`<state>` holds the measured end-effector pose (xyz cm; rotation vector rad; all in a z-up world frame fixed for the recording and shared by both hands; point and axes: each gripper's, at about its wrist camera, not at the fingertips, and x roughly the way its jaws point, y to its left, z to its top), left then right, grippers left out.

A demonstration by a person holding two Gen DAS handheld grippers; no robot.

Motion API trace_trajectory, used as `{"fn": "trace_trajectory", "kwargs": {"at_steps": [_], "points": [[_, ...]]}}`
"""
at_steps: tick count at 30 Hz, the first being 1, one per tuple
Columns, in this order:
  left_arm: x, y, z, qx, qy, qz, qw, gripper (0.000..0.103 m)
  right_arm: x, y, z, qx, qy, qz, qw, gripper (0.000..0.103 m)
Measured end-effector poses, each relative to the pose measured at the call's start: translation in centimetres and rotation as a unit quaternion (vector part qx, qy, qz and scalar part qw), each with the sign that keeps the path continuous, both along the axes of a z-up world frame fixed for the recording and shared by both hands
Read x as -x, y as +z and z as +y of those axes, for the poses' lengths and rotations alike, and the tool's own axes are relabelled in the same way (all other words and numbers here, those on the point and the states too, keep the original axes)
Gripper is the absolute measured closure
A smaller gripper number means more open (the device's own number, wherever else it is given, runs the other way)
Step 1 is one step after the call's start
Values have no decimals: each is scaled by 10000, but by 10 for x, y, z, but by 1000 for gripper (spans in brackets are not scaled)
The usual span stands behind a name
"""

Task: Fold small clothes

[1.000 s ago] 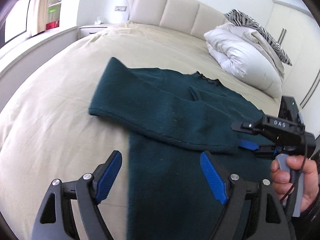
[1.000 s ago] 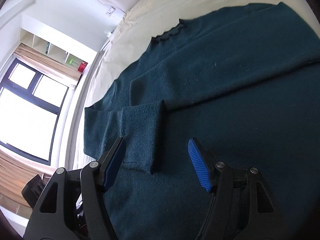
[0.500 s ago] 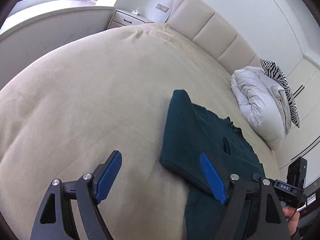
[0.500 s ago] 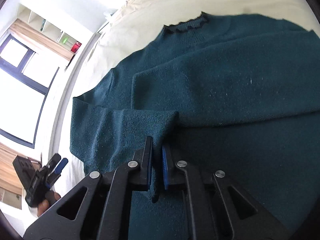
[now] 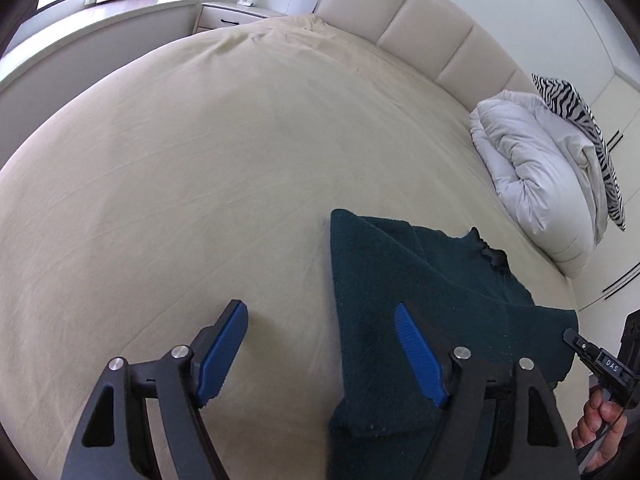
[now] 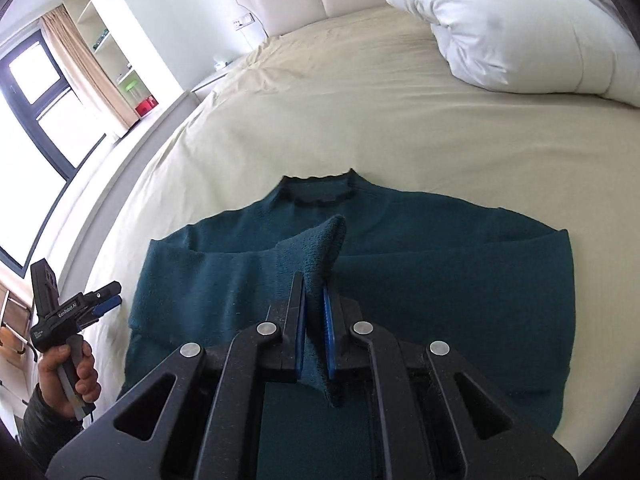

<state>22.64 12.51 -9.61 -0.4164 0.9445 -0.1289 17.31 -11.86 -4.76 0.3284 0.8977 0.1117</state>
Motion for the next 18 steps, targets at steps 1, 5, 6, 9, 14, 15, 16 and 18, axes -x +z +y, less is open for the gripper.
{"fn": "trace_trajectory", "kwargs": {"at_steps": [1,5,6,9,14,15,16,18], "points": [[-7,-2,-7,-115,-57,36,9999,30,-1,-4,-7,-28,-5,32,10000,96],[-28,-8,-16,-219,-96,130,9996,49,-1,-18,-22,-179,-55,38,9998,96],[-32,-8,-17,-226,-95,148,9996,52,-1,-21,-24,-199,-59,48,9998,96],[-43,-9,-22,-303,-182,216,9991,62,-4,-35,-23,-267,-38,101,9996,96],[-43,-11,-29,-513,-280,63,9983,92,-5,-53,-27,-366,-134,165,9991,96],[-41,-11,-28,-515,-267,18,9983,93,-5,-56,-29,-362,-189,201,9990,96],[-40,-11,-27,-498,-240,-10,9985,93,-4,-60,-32,-355,-241,238,9988,96],[-38,-11,-23,-435,-166,-56,9989,94,-4,-65,-38,-414,-335,290,9982,96]]}}
